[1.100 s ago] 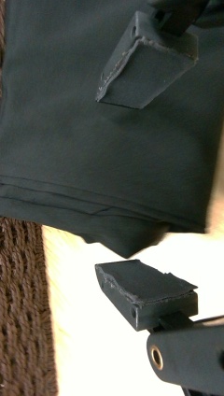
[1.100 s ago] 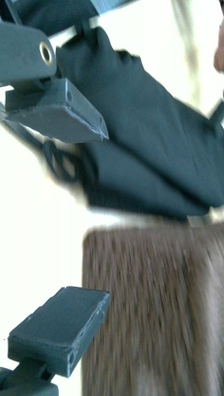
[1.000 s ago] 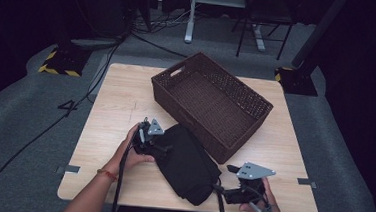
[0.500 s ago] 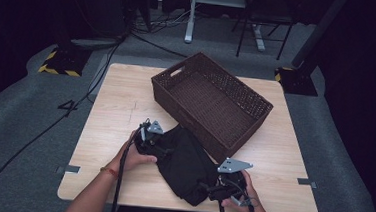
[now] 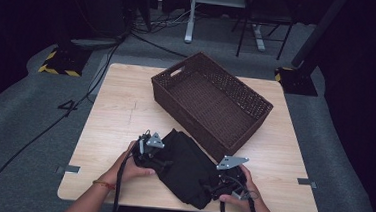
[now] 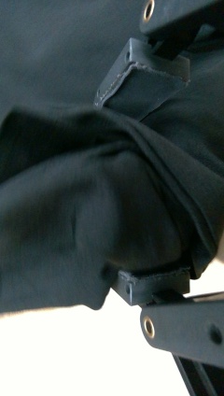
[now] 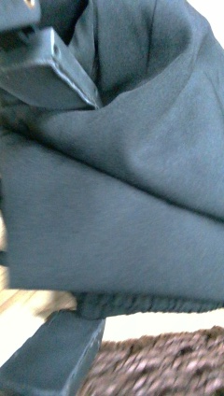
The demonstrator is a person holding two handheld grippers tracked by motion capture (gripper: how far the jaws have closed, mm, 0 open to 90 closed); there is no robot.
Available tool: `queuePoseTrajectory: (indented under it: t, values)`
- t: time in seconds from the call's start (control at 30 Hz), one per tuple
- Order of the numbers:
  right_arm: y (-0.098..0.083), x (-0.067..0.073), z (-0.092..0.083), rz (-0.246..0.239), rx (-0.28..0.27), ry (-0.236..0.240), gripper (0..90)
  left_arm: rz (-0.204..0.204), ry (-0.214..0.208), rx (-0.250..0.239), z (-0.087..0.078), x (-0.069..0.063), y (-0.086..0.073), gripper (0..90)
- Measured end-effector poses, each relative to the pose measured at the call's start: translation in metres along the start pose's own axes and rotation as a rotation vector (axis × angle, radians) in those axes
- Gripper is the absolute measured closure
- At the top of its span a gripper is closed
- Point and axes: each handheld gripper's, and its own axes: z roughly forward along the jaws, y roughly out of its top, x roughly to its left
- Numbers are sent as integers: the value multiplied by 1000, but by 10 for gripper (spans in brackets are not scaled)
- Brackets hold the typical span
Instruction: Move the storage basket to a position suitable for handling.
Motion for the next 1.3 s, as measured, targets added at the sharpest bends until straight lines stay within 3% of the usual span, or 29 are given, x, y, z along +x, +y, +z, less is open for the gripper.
queuePoseTrajectory:
  t: [0.13, 0.3, 0.4, 0.53, 0.67, 0.83, 0.9, 0.93, 1.0, 1.03, 1.13, 1.17, 1.3]
  values:
    - [-7, -7, -12, 6, -20, 7, 144, 4, 5, 4, -6, -8, -5, 229]
    - [-9, -7, -26, 5, -64, -14, 164, -1, 17, -8, -15, -13, -9, 210]
    - [-6, -3, -39, 7, -109, -35, 172, -25, 47, -54, -26, -12, -8, 158]
    - [-3, 2, -48, 36, -154, -30, 171, -59, 77, -109, -34, -7, -7, 168]
    - [5, 16, -55, 46, -198, -28, 160, -58, 100, -119, -36, -3, -3, 158]
    - [7, 25, -36, 59, -157, -82, 154, -67, 92, -81, -21, 5, -1, 152]
    - [5, 25, -27, 55, -122, -99, 152, -77, 73, -57, -14, 9, -1, 136]
    - [4, 24, -23, 58, -109, -96, 150, -92, 40, -39, -8, 12, -2, 124]
    - [4, 22, -20, 62, -100, -92, 137, -101, 32, -34, -5, 13, -2, 108]
    - [1, 17, -13, 78, -76, -103, 24, -102, 9, -17, -1, 13, -3, 106]
    - [0, 11, -8, 77, -56, -100, 5, -98, 1, -23, 1, 11, -5, 106]
    - [-3, 2, -3, 114, -50, -50, 5, -95, 3, -29, 1, 9, -6, 107]
    - [-3, -1, 0, 114, -46, -22, 5, -74, -4, -22, 1, 4, -7, 115]
